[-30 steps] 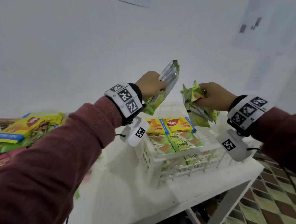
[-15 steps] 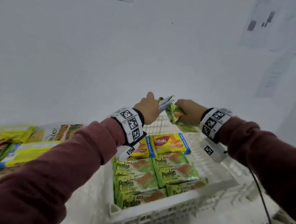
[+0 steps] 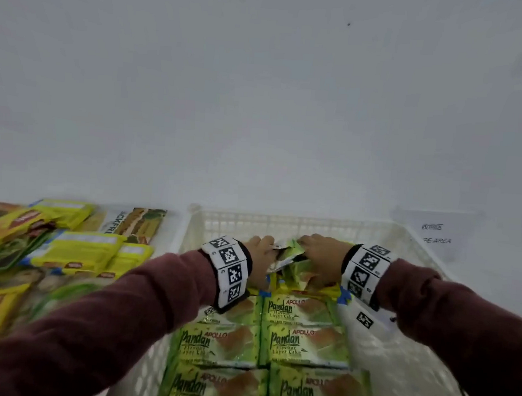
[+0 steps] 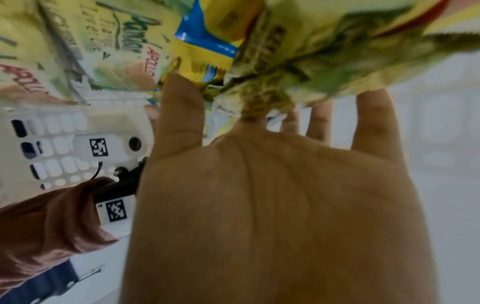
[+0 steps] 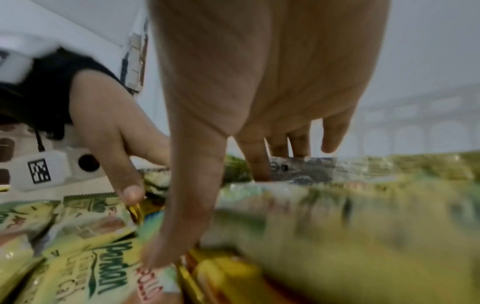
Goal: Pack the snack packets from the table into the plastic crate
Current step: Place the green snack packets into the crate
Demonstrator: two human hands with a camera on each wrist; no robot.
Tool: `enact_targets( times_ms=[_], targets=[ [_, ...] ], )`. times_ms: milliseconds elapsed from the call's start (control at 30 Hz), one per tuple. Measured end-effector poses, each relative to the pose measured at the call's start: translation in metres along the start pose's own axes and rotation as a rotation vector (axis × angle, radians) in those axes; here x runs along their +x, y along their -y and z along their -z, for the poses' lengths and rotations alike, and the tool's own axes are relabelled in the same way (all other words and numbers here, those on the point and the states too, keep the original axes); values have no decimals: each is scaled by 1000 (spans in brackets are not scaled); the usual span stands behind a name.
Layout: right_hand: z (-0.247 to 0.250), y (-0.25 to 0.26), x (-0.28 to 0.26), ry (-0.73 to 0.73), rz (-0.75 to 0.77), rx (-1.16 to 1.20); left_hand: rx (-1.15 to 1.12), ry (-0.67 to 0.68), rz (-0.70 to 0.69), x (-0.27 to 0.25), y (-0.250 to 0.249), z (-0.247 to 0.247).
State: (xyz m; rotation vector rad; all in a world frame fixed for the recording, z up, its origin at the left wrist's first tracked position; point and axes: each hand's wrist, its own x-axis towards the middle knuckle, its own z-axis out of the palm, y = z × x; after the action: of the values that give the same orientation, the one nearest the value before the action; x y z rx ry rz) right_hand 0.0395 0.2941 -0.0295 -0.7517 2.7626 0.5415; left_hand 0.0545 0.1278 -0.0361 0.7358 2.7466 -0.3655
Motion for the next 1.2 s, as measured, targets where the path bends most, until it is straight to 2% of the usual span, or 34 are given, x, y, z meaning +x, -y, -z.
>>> enact_targets(
  times_ms=[100,167,333,567,700,833,1033,1200],
  targets=[
    [-4,-17,-1,30,89,-14,-30,119,67,-3,-3,0],
    [-7,-26,-4,35,124,-8,-104,135,91,-7,-8,6],
    [-11,-31,-14,-101,197,78,-201,-15,85,-13,-5,18],
    [-21,-14,-28,-245,168,-33,-50,-183,107,-10,-6,10],
    [-17,-9,-33,-232,144,-17,-68,-132,130,-9,-7,7],
    [-15,1,-31,-171,121,-47,-118,-176,110,-15,-11,10],
    [-10,-10,-30,-94,155,241,-168,-186,82,-18,-12,18],
    [-2,-17,-36,-104,214,375,-526,-186,64,-26,-3,32]
  ],
)
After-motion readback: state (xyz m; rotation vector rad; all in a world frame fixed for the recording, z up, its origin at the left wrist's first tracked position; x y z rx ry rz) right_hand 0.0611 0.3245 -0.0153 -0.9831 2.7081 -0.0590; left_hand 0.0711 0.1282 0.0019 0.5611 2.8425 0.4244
